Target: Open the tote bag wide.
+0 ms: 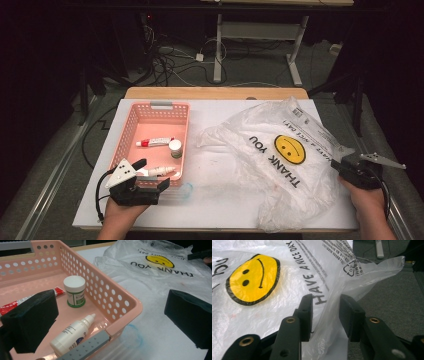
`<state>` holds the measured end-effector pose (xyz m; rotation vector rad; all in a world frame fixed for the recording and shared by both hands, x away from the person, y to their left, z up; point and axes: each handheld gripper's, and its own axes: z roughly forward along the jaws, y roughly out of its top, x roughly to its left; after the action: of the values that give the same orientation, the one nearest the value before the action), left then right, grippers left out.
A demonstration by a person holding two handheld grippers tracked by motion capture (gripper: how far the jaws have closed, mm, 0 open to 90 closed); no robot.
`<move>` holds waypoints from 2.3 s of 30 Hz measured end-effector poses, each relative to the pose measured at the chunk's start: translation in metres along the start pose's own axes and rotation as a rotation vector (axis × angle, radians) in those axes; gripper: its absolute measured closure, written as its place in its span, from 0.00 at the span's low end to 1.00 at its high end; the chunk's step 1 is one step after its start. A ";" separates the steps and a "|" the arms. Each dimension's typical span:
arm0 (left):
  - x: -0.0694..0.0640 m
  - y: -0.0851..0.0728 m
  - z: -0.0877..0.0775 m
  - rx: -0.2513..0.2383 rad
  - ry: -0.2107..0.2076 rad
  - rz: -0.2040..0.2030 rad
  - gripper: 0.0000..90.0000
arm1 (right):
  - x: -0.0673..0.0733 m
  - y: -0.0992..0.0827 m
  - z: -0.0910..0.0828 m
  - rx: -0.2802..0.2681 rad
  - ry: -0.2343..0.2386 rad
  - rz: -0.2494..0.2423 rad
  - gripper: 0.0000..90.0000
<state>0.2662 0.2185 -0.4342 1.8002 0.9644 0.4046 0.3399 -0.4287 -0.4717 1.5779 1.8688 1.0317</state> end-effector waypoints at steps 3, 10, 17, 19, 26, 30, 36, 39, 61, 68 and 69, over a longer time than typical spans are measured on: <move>-0.001 0.001 0.000 -0.002 -0.003 0.006 0.00 | 0.006 0.001 -0.003 -0.003 0.025 0.005 0.72; 0.003 0.000 0.001 -0.003 -0.004 -0.013 0.00 | 0.025 0.020 0.017 0.017 0.033 -0.051 0.65; 0.000 -0.001 -0.002 -0.004 -0.005 0.000 0.00 | 0.016 0.010 -0.002 -0.039 0.065 -0.019 0.55; 0.000 -0.001 0.000 -0.001 -0.009 -0.002 0.00 | 0.015 0.006 -0.006 -0.046 0.068 -0.021 0.55; -0.004 -0.002 0.003 0.008 -0.022 0.024 0.00 | 0.030 -0.020 -0.034 -0.070 0.096 -0.064 0.44; -0.003 0.001 0.008 0.008 -0.027 0.020 0.00 | 0.036 -0.021 -0.036 -0.084 0.122 -0.095 0.33; -0.011 0.007 0.007 0.013 -0.030 0.048 0.00 | 0.049 -0.023 -0.037 -0.102 0.172 -0.137 0.17; -0.011 0.006 0.006 0.008 -0.034 0.054 0.00 | 0.055 -0.022 -0.034 -0.099 0.191 -0.149 0.11; -0.004 0.004 0.009 0.028 -0.043 0.007 0.00 | 0.083 -0.011 -0.023 -0.122 0.192 -0.182 0.00; -0.004 0.004 0.007 0.022 -0.036 0.015 0.00 | 0.103 -0.002 -0.012 -0.119 0.240 -0.200 0.00; -0.004 0.003 0.007 0.022 -0.033 0.011 0.00 | 0.103 -0.002 -0.012 -0.119 0.240 -0.200 0.00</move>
<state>0.2694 0.2107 -0.4341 1.8271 0.9395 0.3714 0.3068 -0.3319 -0.4556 1.2162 2.0314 1.2590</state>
